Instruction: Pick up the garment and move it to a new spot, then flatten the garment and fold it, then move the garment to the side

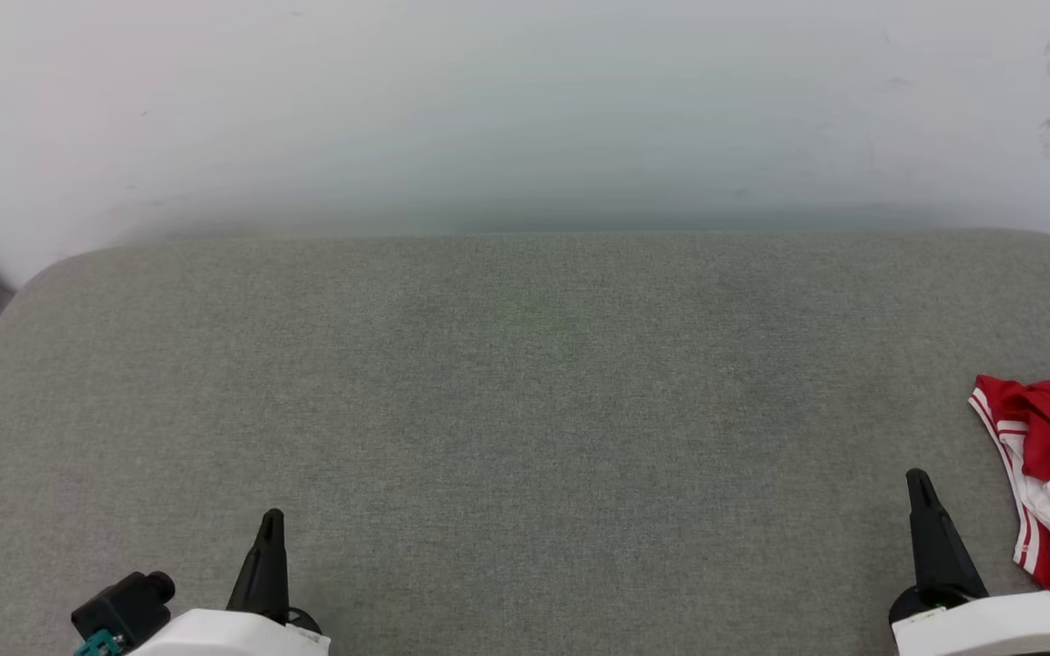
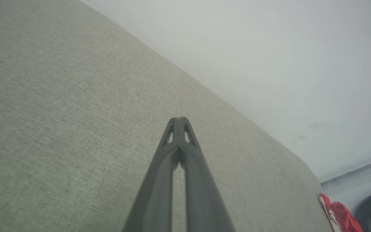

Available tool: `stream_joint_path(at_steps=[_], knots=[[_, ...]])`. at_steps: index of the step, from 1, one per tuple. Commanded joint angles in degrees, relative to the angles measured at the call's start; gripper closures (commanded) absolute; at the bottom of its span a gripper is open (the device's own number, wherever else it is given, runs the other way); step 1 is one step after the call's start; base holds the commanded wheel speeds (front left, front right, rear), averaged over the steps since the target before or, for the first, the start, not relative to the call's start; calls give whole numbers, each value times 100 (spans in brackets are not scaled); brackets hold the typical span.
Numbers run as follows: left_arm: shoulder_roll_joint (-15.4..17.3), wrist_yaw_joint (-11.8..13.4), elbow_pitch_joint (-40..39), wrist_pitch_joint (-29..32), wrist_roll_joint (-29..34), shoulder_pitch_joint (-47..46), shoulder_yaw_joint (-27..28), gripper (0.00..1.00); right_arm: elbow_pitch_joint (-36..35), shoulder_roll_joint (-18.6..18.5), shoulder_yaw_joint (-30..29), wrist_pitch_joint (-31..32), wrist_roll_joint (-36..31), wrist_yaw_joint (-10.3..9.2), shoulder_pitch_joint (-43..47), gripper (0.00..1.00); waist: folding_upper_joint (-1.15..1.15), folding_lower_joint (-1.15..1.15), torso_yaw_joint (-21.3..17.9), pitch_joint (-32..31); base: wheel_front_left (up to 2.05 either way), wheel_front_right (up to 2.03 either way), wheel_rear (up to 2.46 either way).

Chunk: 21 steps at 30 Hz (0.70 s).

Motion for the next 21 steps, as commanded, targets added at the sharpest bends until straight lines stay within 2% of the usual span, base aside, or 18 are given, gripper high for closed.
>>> stream_joint_path(at_steps=[1, 4, 21], knots=[[26, -27, -48, 42, -203, -190, 47, 100, -39, -60, -3, 30, 211, 0, -180, 100, 0, 0, -2, 1, 0, 0, 0], [28, -62, -3, 142, -618, -257, 81, 100, 18, -68, -11, 123, 617, -1, -254, 100, 0, 0, -9, 4, 0, 0, 0], [31, -170, 132, 457, -1890, -474, 199, 100, 200, -83, -49, 417, 1852, -1, -474, 100, 0, 0, -33, 16, 0, 0, 0]])
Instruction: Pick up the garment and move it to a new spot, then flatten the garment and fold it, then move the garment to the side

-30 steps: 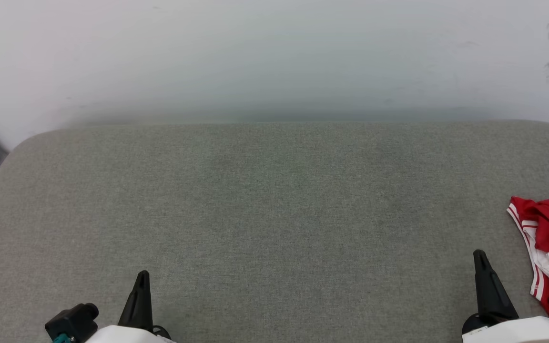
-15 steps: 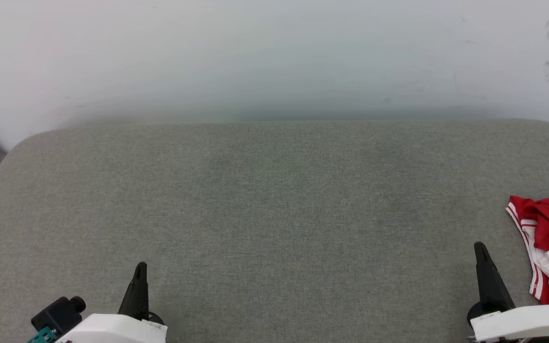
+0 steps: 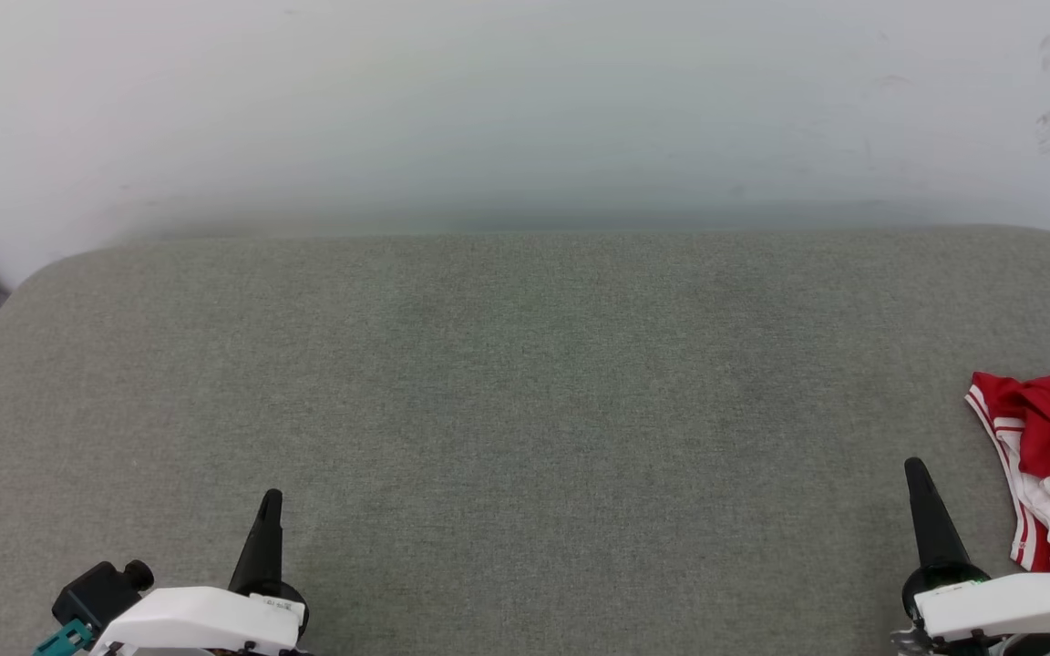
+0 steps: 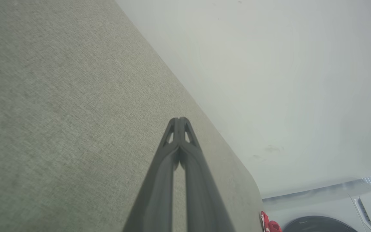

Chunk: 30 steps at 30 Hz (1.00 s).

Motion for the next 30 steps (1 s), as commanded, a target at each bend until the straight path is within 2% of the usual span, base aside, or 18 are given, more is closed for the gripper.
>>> stream_joint_path(at_steps=[1, 30], knots=[[27, -41, -36, 43, -184, -161, 43, 100, -29, -53, -15, 35, 187, 0, -193, 100, 0, 0, -2, 1, 0, 0, 0], [24, -185, 157, 481, -1915, -448, 209, 100, 232, -42, -104, 469, 1843, -1, -479, 100, 0, 0, -43, 22, 0, 0, 0]])
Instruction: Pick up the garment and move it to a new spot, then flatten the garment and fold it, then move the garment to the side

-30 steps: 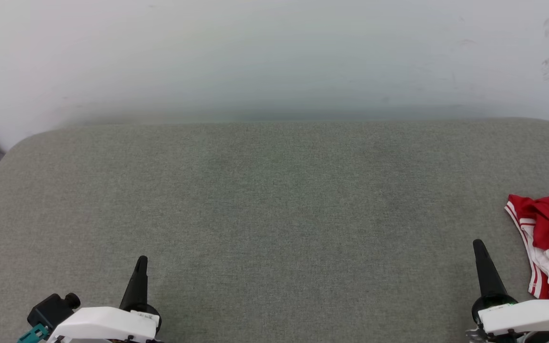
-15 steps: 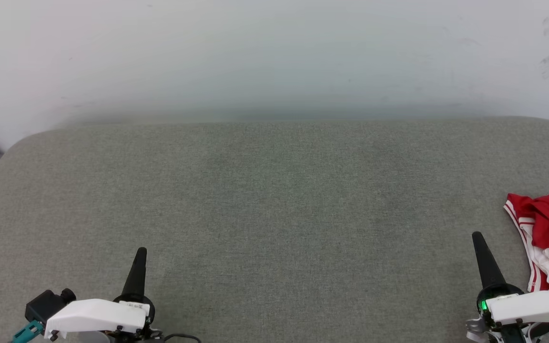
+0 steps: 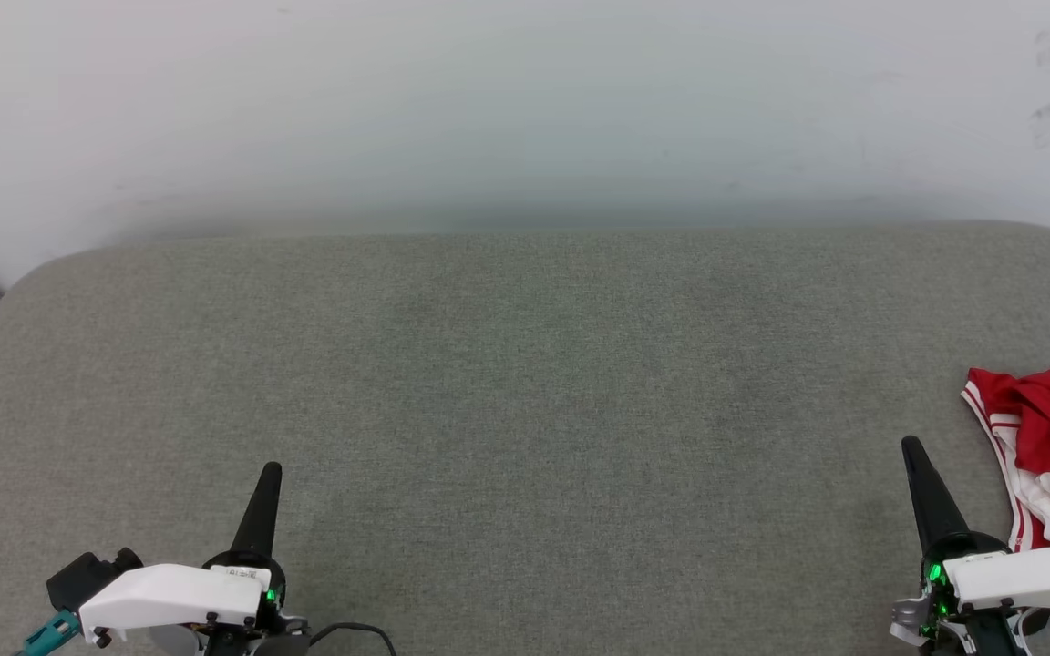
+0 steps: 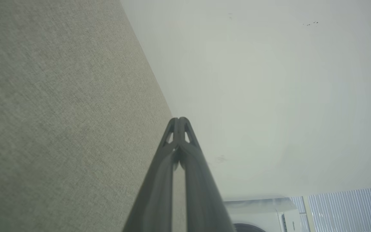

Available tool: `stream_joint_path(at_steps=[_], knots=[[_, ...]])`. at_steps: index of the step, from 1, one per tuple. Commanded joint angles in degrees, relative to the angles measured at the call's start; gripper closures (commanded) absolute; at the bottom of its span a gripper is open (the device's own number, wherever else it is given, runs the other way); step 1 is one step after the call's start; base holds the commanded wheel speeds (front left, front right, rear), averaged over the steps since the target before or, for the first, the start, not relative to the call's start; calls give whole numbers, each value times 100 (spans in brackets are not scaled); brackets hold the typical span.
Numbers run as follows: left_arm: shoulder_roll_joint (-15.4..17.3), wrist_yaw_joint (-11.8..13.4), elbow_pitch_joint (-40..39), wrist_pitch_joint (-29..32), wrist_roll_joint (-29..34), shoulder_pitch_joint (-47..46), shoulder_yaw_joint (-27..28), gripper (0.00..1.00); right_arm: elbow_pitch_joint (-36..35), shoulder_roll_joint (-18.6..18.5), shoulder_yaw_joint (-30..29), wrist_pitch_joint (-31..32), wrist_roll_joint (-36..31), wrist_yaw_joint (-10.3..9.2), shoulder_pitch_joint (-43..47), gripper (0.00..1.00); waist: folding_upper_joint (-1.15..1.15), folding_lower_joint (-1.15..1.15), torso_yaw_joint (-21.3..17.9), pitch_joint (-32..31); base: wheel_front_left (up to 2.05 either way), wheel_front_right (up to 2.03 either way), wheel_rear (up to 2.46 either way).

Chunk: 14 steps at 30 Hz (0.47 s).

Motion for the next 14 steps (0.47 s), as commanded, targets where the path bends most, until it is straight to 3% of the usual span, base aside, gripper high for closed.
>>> stream_joint_path(at_steps=[1, 14], knots=[[22, -39, -11, 43, -159, -129, 39, 100, 1, -36, -23, 46, 163, 0, -144, 100, 0, 0, -2, 1, 0, 0, 0], [19, -89, 65, 206, -803, -235, 96, 100, 96, -20, -64, 215, 770, 0, -252, 100, 0, 0, -21, 10, 0, 0, 0]])
